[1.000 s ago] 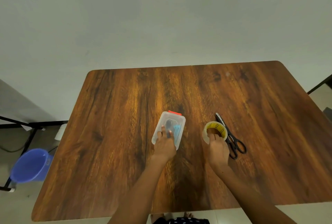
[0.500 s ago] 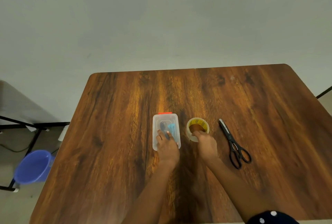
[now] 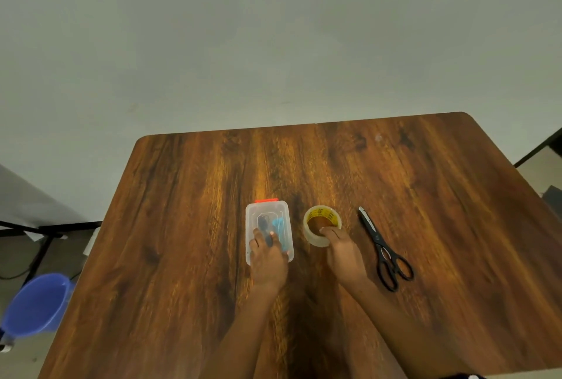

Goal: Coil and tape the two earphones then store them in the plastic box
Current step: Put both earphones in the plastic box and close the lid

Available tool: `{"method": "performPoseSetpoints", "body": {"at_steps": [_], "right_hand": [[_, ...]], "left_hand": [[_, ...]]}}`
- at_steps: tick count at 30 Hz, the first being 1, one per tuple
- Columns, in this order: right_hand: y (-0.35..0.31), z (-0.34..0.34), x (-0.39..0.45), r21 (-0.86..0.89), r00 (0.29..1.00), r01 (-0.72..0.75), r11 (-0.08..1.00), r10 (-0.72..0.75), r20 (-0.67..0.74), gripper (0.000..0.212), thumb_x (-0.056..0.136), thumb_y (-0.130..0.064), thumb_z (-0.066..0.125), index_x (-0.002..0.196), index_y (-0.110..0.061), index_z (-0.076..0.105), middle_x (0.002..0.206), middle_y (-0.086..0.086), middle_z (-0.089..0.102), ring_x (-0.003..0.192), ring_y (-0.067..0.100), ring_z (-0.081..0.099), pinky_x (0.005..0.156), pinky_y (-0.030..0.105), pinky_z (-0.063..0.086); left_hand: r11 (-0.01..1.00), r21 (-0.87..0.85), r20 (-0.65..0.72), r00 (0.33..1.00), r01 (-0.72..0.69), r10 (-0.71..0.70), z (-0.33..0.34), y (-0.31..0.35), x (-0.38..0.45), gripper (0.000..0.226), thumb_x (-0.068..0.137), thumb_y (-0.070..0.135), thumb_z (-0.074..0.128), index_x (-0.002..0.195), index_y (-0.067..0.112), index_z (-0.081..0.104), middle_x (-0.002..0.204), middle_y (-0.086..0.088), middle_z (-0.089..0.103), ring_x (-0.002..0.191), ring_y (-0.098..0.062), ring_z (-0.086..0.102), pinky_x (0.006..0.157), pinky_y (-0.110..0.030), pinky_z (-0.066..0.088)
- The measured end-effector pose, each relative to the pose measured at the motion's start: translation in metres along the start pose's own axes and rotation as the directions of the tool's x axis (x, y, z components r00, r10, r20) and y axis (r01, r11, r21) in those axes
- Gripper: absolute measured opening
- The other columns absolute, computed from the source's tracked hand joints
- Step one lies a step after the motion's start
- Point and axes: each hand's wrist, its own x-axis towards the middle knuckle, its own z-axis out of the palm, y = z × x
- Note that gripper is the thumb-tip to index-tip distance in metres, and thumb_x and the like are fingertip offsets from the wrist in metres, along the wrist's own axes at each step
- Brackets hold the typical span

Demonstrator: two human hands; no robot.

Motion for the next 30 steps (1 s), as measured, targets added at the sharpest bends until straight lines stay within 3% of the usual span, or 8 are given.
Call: {"method": "performPoseSetpoints", "body": {"at_steps": [3, 5, 8, 10, 18, 24, 27, 30], "right_hand": [[0.021, -0.004, -0.013, -0.003, 0.993, -0.092, 0.996, 0.091, -0.080, 0.034, 0.091, -0.002, 0.051, 0.124, -0.006, 0.057, 0.128, 0.012, 0.056, 0.118, 0.026, 0.054, 0.096, 0.034, 0.046], [0.037, -0.006, -0.019, -0.007, 0.968, -0.248, 0.969, 0.247, -0.047, 0.038, 0.096, -0.007, 0.043, 0.134, -0.005, 0.047, 0.142, 0.015, 0.043, 0.132, 0.028, 0.041, 0.108, 0.035, 0.037], [0.058, -0.005, -0.027, -0.218, 0.907, -0.402, 0.889, 0.420, 0.040, 0.047, 0.100, -0.017, 0.039, 0.145, -0.011, 0.029, 0.158, 0.017, 0.009, 0.147, 0.032, 0.009, 0.118, 0.046, 0.013], [0.062, -0.003, -0.027, -0.305, 0.886, -0.411, 0.859, 0.455, 0.089, 0.047, 0.101, -0.017, 0.037, 0.146, -0.012, 0.026, 0.159, 0.016, 0.001, 0.147, 0.033, 0.002, 0.118, 0.051, 0.014], [0.031, 0.005, 0.001, -0.226, 0.938, -0.277, 0.934, 0.314, 0.146, 0.051, 0.099, -0.010, 0.040, 0.147, -0.014, 0.024, 0.160, 0.014, 0.008, 0.147, 0.030, 0.011, 0.115, 0.041, 0.027], [0.035, 0.005, -0.012, -0.238, 0.918, -0.356, 0.904, 0.385, 0.091, 0.061, 0.091, -0.041, 0.055, 0.145, -0.020, 0.032, 0.156, 0.010, 0.023, 0.142, 0.030, 0.024, 0.115, 0.046, 0.024], [0.042, 0.006, -0.020, -0.200, 0.922, -0.360, 0.911, 0.380, 0.073, 0.063, 0.092, -0.043, 0.053, 0.146, -0.017, 0.030, 0.152, 0.007, 0.032, 0.138, 0.026, 0.030, 0.113, 0.041, 0.033], [0.047, 0.006, -0.028, -0.151, 0.913, -0.401, 0.903, 0.408, 0.018, 0.069, 0.092, -0.042, 0.054, 0.146, -0.009, 0.027, 0.149, 0.008, 0.037, 0.138, 0.024, 0.031, 0.112, 0.036, 0.033]], "left_hand": [[1.000, 0.005, 0.001, 1.000, 0.005, -0.005, 0.002, 0.000, 0.001, 0.062, 0.099, 0.039, 0.039, 0.151, 0.020, 0.010, 0.159, -0.008, 0.004, 0.144, -0.031, 0.015, 0.116, -0.041, 0.028], [1.000, 0.009, 0.007, 1.000, 0.006, -0.006, 0.002, 0.000, 0.002, 0.063, 0.099, 0.040, 0.039, 0.151, 0.020, 0.009, 0.159, -0.008, 0.003, 0.144, -0.031, 0.014, 0.117, -0.042, 0.026], [1.000, 0.026, 0.020, 1.000, 0.002, -0.002, 0.002, 0.001, 0.002, 0.063, 0.099, 0.040, 0.038, 0.151, 0.020, 0.008, 0.159, -0.009, 0.002, 0.144, -0.032, 0.013, 0.117, -0.043, 0.023], [1.000, 0.028, 0.034, 0.999, 0.007, -0.008, 0.002, 0.000, 0.002, 0.063, 0.099, 0.041, 0.037, 0.151, 0.020, 0.008, 0.159, -0.010, 0.000, 0.145, -0.033, 0.011, 0.117, -0.043, 0.021], [1.000, 0.028, 0.038, 0.999, -0.014, 0.013, -0.002, -0.002, 0.001, 0.062, 0.100, 0.041, 0.036, 0.151, 0.020, 0.007, 0.159, -0.010, 0.000, 0.145, -0.032, 0.010, 0.118, -0.041, 0.022], [0.998, -0.030, 0.069, 0.996, -0.046, 0.048, 0.000, -0.011, 0.000, 0.071, 0.097, 0.045, 0.040, 0.151, 0.023, -0.002, 0.159, -0.008, -0.007, 0.146, -0.031, 0.003, 0.119, -0.041, 0.017], [0.997, -0.047, 0.080, 0.995, -0.056, 0.059, 0.001, -0.012, 0.001, 0.075, 0.095, 0.046, 0.044, 0.150, 0.023, -0.002, 0.159, -0.007, -0.008, 0.146, -0.030, 0.002, 0.120, -0.041, 0.017], [0.997, -0.053, 0.081, 0.995, -0.051, 0.056, 0.001, -0.013, 0.001, 0.076, 0.095, 0.046, 0.045, 0.151, 0.023, -0.002, 0.159, -0.007, -0.009, 0.146, -0.030, 0.002, 0.120, -0.041, 0.018]]}}
